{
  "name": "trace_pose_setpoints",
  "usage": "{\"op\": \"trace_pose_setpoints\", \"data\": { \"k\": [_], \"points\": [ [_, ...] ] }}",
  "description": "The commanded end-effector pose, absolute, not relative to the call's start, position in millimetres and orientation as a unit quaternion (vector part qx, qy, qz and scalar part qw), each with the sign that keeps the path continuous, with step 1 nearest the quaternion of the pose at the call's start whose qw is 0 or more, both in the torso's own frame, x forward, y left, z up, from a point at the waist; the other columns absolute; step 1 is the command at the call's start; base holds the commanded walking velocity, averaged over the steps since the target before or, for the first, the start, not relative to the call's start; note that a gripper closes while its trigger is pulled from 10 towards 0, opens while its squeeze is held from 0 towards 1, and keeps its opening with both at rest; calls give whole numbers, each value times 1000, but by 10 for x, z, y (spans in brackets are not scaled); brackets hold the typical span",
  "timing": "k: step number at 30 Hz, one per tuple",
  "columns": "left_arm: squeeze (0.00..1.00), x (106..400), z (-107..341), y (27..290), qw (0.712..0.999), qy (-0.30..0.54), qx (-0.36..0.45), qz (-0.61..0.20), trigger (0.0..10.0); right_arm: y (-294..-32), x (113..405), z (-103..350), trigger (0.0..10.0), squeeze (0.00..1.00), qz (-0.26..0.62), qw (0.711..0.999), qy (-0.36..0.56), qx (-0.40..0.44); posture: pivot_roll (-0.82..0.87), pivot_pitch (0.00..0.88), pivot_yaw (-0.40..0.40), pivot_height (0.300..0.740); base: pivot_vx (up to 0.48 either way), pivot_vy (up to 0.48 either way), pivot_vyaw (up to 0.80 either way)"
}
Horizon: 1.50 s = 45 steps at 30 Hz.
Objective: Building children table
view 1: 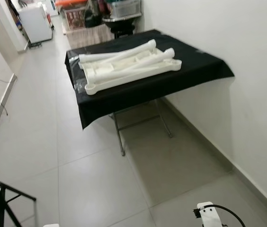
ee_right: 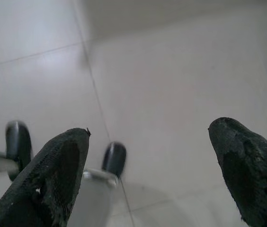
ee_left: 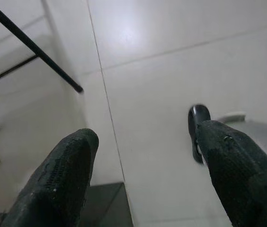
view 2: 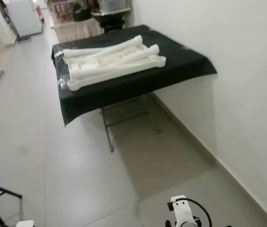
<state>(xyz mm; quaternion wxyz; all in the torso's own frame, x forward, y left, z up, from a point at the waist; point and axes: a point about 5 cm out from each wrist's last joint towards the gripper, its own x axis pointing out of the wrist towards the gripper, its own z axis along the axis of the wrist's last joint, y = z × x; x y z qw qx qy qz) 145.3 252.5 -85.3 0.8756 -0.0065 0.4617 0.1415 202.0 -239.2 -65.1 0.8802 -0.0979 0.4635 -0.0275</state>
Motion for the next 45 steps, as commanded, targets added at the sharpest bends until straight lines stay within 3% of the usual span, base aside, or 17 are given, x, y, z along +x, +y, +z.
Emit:
{"op": "trace_pose_setpoints", "data": {
  "k": [1,2,3,5,6,7,8,9,10,11,12,15,16,18,23,35,45],
  "points": [
    [0,1521,-766,2686,886,434,-3,164,10000,-2372,2177,-558,10000,0,-31,899,428,-87,-97,0,77,740,0,0,0],
    [0,1768,-558,2840,917,356,10,182,10000,-2351,2470,-348,10000,0,-28,930,360,-71,-100,0,75,740,0,0,0],
    [0,1768,-558,2840,917,356,10,182,10000,-2351,2470,-348,10000,0,-28,930,360,-71,-100,0,75,740,0,0,0],
    [0,2287,85,3023,968,152,44,195,10000,-2267,3063,263,10000,0,0,980,191,-49,-94,0,62,740,0,0,0],
    [0,2287,85,3023,968,152,44,195,10000,-2267,3063,263,10000,0,0,980,191,-49,-94,0,62,740,0,0,0],
    [0,2451,418,2990,979,68,62,183,10000,-2209,3230,531,10000,0,20,992,122,-36,-92,0,61,740,0,0,0],
    [0,2451,418,2990,979,68,62,183,10000,-2209,3230,531,10000,0,20,992,122,-36,-92,0,61,740,0,0,0],
    [0,2555,711,2862,984,6,72,163,10000,-2150,3314,736,10000,0,34,997,71,-24,-94,0,57,740,0,0,0],
    [0,2555,711,2862,984,6,72,163,10000,-2150,3314,736,10000,0,34,997,71,-24,-94,0,57,740,0,0,0],
    [0,2611,936,2671,986,-35,77,142,10000,-2048,3326,886,10000,0,55,998,34,-10,-103,0,56,740,0,0,0],
    [0,2611,936,2671,986,-35,77,142,10000,-2048,3326,886,10000,0,55,998,34,-10,-103,0,56,740,0,0,0],
    [0,2616,1063,2002,997,-59,39,28,10000,-1696,3120,1060,10000,0,114,993,-10,2,-132,0,66,740,0,0,0],
    [0,2616,1063,2002,997,-59,39,28,10000,-1696,3120,1060,10000,0,114,993,-10,2,-132,0,66,740,0,0,0],
    [0,2558,953,1759,999,-48,19,-18,10000,-1619,3023,1040,10000,0,122,992,-10,13,-149,0,76,740,0,0,0],
    [0,2497,857,1569,998,-36,-14,-46,10000,-1647,2959,962,10000,0,103,994,-14,38,-172,0,98,740,51,0,0],
    [0,2597,1062,1628,998,-37,-26,-39,10000,-1592,3033,1149,10000,0,119,992,-36,33,-166,0,115,740,294,0,0],
    [0,2646,1217,1514,997,-51,-44,-46,10000,-1528,3151,1370,10000,0,146,988,-55,2,-142,0,116,740,305,0,0]
  ]
}}
